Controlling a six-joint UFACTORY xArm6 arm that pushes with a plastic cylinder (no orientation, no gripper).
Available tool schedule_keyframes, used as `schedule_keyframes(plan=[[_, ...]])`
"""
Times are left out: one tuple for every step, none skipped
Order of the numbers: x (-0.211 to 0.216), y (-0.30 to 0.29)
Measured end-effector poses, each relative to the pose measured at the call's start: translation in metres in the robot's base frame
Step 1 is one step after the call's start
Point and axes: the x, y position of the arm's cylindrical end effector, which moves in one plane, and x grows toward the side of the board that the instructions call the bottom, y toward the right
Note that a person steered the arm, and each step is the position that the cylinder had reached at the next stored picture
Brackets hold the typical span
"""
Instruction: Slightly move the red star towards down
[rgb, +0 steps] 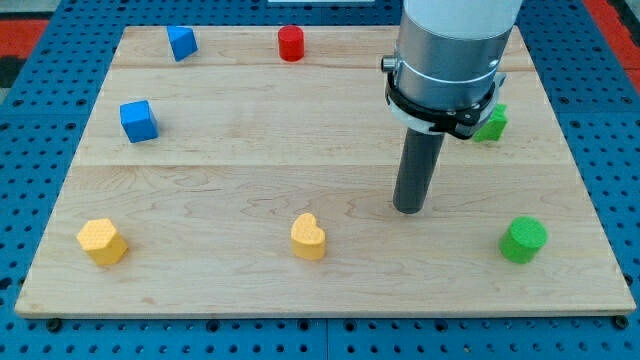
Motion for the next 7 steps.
schedule_keyframes(plan=[[-0.005,0.023],[-0.018,0.107],[-0.063,0.156],[-0.133,0.208],[-0.224,0.198],[-0.29,0.137],[-0.284,0.059]])
